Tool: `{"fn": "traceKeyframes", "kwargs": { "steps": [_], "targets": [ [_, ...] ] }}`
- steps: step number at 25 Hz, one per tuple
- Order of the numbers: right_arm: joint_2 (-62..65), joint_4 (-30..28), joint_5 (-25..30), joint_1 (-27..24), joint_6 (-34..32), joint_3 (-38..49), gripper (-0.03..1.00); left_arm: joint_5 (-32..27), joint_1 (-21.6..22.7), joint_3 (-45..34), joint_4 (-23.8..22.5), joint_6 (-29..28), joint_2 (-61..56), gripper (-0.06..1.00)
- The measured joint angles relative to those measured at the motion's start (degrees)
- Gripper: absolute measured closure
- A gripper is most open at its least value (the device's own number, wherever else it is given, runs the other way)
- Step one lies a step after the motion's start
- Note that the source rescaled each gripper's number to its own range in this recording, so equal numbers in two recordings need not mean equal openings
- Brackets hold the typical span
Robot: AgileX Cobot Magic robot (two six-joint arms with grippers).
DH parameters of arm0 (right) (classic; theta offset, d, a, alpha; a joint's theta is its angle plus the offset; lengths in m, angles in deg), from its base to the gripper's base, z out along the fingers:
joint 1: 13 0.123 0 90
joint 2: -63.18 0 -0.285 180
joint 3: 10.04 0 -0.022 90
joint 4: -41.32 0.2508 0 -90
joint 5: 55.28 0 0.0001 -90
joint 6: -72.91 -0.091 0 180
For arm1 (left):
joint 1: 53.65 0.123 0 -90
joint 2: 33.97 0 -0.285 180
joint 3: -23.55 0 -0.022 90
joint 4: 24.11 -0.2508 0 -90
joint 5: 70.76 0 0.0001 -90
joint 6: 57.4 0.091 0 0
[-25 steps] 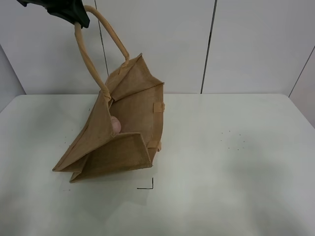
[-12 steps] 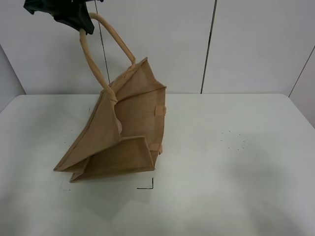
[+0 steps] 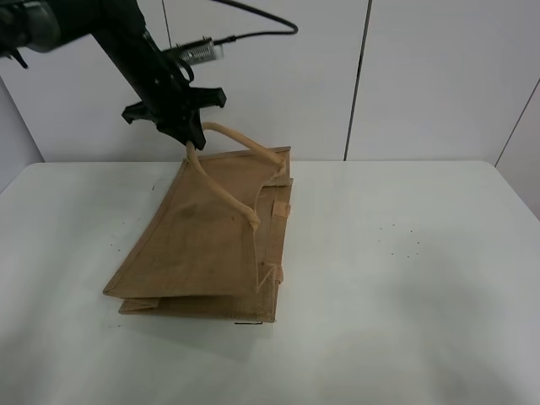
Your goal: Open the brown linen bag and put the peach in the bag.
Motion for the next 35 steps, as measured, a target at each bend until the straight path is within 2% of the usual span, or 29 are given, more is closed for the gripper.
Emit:
{"fn": "traceKeyframes", "kwargs": {
  "steps": [3,5,7,11,13,16,22,30,35],
  "targets": [
    [0.0,0.0,0.0,0.0,0.0,0.0,-0.03,0.65,0.0,0.0,1.0,0.58,4.19,0.93],
    [0.0,0.0,0.0,0.0,0.0,0.0,-0.03,0.95,0.0,0.0,1.12,0.7,6.01,0.85],
    [0.0,0.0,0.0,0.0,0.0,0.0,-0.03,1.14,0.0,-0.13,1.16,0.75,7.07,0.7],
    [0.0,0.0,0.0,0.0,0.0,0.0,-0.03,2.03,0.0,-0.59,1.16,0.87,7.47,0.33],
    [0.0,0.0,0.0,0.0,0.0,0.0,-0.03,2.68,0.0,-0.59,1.16,0.87,7.47,0.23],
    [0.0,0.0,0.0,-0.78,0.0,0.0,-0.03,2.82,0.0,-0.59,0.92,0.87,7.47,0.19],
    [0.0,0.0,0.0,-1.79,0.0,0.0,-0.03,0.77,1.17,-0.59,-4.76,0.82,7.47,0.17],
    [0.0,0.0,0.0,-1.98,0.0,0.0,-0.03,-1.13,8.06,-0.59,-5.6,1.57,7.47,0.17],
    [0.0,0.0,0.0,-1.98,0.0,0.0,-0.03,-1.18,13.49,-0.59,-8.29,1.39,7.47,0.17]
  ]
}}
